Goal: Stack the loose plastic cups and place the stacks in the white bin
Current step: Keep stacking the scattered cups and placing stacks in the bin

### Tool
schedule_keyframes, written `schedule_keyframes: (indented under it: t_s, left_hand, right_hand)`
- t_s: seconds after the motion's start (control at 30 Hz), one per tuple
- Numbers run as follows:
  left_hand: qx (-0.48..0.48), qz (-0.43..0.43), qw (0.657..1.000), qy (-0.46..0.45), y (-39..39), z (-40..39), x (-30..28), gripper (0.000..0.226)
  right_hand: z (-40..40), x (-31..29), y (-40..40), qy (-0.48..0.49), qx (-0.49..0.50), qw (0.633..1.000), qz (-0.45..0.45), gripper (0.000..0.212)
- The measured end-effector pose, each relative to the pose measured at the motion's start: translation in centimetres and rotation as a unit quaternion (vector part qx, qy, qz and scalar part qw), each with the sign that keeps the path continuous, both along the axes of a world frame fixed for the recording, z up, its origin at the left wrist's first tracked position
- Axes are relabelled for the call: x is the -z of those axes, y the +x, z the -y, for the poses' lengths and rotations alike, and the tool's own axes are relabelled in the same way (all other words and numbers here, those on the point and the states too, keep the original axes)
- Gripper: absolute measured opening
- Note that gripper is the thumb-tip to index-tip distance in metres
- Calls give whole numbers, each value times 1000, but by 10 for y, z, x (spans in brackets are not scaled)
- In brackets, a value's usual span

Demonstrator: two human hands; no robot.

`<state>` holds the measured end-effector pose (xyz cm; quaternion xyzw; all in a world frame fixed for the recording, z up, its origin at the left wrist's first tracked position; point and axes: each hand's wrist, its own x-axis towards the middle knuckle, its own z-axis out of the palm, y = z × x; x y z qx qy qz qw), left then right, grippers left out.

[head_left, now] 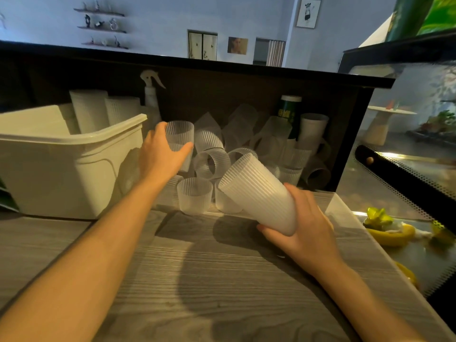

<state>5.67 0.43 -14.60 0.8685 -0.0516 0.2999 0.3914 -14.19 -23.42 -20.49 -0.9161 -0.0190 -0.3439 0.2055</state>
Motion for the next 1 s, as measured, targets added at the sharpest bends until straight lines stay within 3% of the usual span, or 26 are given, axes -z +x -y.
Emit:
schedule_keyframes:
  t_s: [0.2, 0.5, 0.6, 0.8, 1.0]
  left_hand:
    - [72, 72, 984, -147, -33, -9, -17, 73]
    - [237, 44, 915, -324, -100, 13, -23, 79]
    - [262, 32, 899, -350, -109, 24, -18, 86]
    - [274, 61, 873, -399, -123, 43, -9, 79]
    - [318, 66, 872, -366, -139, 59, 4, 71]
  right_hand:
    - [-1, -2, -2, -7, 0, 1000, -9, 91]
    - [-9, -3, -4, -60, 13, 998, 8, 90]
    - [-10, -3, -5, -45, 19, 999, 9, 89]
    - [-14, -4, -7, 6, 6, 1000, 2, 92]
    - [-17, -3, -8, 66, -5, 998, 12, 86]
